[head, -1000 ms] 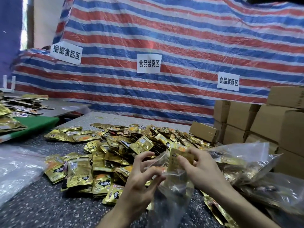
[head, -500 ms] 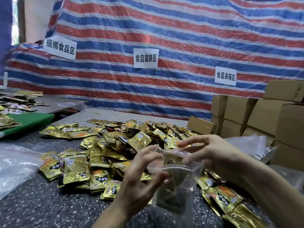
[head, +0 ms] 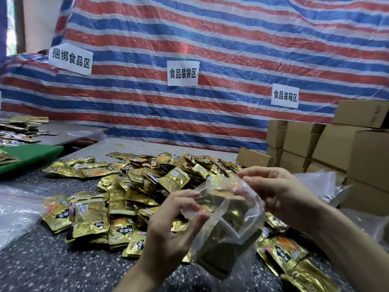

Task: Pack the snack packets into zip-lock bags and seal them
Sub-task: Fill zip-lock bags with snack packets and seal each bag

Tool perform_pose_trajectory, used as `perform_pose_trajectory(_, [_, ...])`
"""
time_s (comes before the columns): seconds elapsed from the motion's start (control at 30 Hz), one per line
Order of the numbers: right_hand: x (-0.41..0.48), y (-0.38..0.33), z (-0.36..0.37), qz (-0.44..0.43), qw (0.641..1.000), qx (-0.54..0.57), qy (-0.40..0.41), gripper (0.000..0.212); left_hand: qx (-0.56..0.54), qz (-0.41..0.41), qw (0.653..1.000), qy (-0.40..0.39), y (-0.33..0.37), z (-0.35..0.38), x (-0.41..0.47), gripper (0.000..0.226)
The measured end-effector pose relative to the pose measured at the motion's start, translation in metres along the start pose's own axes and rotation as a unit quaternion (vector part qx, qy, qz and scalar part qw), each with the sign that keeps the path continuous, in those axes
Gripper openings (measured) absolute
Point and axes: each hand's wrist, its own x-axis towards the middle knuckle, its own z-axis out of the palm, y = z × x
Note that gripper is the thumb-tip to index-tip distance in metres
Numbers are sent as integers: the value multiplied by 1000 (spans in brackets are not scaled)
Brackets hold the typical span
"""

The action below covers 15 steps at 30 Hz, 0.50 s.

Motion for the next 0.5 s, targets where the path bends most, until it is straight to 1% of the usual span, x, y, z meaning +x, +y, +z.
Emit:
perform_pose_trajectory(0.07, [4, 8, -4, 16, 1000, 6, 1, 23, -5, -34, 999, -12, 3, 2, -1, 24])
perform_pose_trajectory(0.1, [8, 13, -8, 22, 999, -20, 22, 22, -7, -55, 998, -16, 4, 3, -1, 25])
perform_pose_trajectory(0.17, [22, 22, -14, 17, 988, -110, 109, 13, 1, -79, 997, -21, 4, 5, -2, 25])
perform_pose_trajectory(0.23, [39, 32, -22, -14, 952, -232, 201, 10, 13, -74, 997, -26, 3, 7, -3, 24])
perform_pose_trajectory(0.27, [49, 38, -26, -37, 925, -306, 222, 11, 18, -66, 997, -28, 3, 7, -3, 24])
perform_pose_trajectory(0.3, [59, 44, -30, -54, 896, -381, 223, 14, 24, -59, 998, -28, 3, 8, -3, 24])
perform_pose_trajectory(0.37, [78, 57, -40, -49, 842, -502, 189, 27, 38, -44, 998, -29, 3, 8, -3, 25])
perform_pose_trajectory(0.47, [104, 70, -51, -6, 789, -598, 142, 63, 60, -4, 998, -30, 2, 9, -2, 26])
perform_pose_trajectory(0.5, [113, 74, -54, 8, 769, -625, 134, 68, 65, 8, 997, -27, 2, 9, -2, 26])
